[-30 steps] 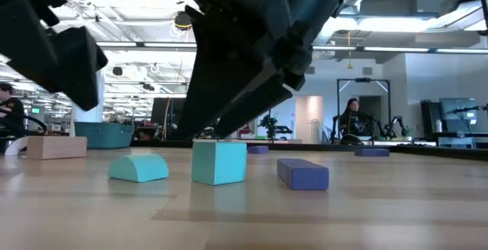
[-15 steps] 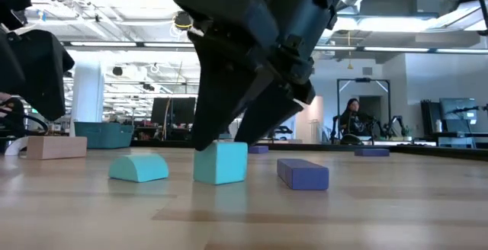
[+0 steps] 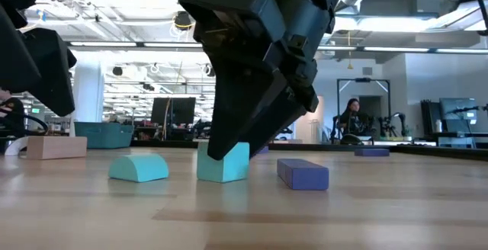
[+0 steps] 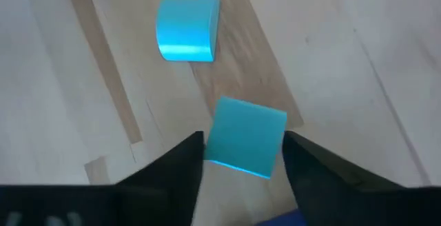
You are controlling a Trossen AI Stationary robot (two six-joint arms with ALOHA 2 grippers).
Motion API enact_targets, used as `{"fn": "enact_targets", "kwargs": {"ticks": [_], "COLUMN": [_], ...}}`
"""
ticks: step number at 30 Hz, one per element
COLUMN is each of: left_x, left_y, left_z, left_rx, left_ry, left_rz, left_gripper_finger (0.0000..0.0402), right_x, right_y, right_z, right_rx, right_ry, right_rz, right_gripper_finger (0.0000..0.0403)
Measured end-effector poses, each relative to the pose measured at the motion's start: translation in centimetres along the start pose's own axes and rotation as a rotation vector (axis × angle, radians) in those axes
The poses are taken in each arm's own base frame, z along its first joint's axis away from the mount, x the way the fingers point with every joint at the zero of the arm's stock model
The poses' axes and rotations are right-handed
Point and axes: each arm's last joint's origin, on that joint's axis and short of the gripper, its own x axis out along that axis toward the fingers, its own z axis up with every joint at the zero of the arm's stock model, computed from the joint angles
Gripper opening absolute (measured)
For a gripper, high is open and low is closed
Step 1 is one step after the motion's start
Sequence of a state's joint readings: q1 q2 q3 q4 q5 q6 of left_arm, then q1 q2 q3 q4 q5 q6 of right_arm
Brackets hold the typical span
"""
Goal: Sort & place blocks by color
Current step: Put the right light blue block into the blue bin
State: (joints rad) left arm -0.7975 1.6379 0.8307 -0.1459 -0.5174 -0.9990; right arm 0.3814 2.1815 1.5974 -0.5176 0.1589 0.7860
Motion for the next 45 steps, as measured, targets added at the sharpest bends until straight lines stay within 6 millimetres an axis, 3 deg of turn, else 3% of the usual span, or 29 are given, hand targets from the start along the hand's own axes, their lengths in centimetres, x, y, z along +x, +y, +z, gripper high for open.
{"fn": "enact_targets", "kwargs": {"ticks": [6,13,18,24,28,31,37,41,45], "left_x": [0.0,-0.5,-2.3,-4.1,-4.2,-3.2,-0.9,-0.9,-1.5], "left_y": [0.1,0.1,0.0,1.5,3.3,4.9,7.0,7.7,8.1], "left_z": [0.1,0.6,1.8,4.6,6.1,6.2,5.4,5.4,6.1], "left_rx": [-0.075,-0.176,-0.114,-0.086,-0.103,-0.129,-0.222,-0.364,-0.475], "left_ry": [-0.037,-0.067,-0.113,-0.161,-0.118,-0.085,-0.117,-0.259,-0.386], "left_rz": [0.021,0.014,-0.025,-0.004,0.037,0.041,-0.215,-0.409,-0.540], "left_gripper_finger": [0.0215,0.0215,0.0215,0.0215,0.0215,0.0215,0.0215,0.0215,0.0226], "right_x": [0.0,-0.7,-5.1,-11.3,-13.4,-13.7,-14.1,-14.4,-14.5], "right_y": [-0.1,-0.1,0.4,0.6,0.7,1.0,3.4,5.0,5.4], "right_z": [0.6,0.9,1.3,0.1,-2.0,-3.6,-5.1,-4.5,-3.3], "right_rx": [0.001,0.002,-0.010,-0.039,-0.017,0.036,0.045,-0.068,-0.177], "right_ry": [-0.024,-0.042,-0.135,-0.281,-0.345,-0.404,-0.486,-0.549,-0.586], "right_rz": [0.017,0.027,-0.023,-0.190,-0.331,-0.365,-0.248,-0.153,-0.126], "right_gripper_finger": [0.0122,0.0136,0.0140,0.0128,0.0143,0.0147,0.0140,0.0142,0.0141]}}
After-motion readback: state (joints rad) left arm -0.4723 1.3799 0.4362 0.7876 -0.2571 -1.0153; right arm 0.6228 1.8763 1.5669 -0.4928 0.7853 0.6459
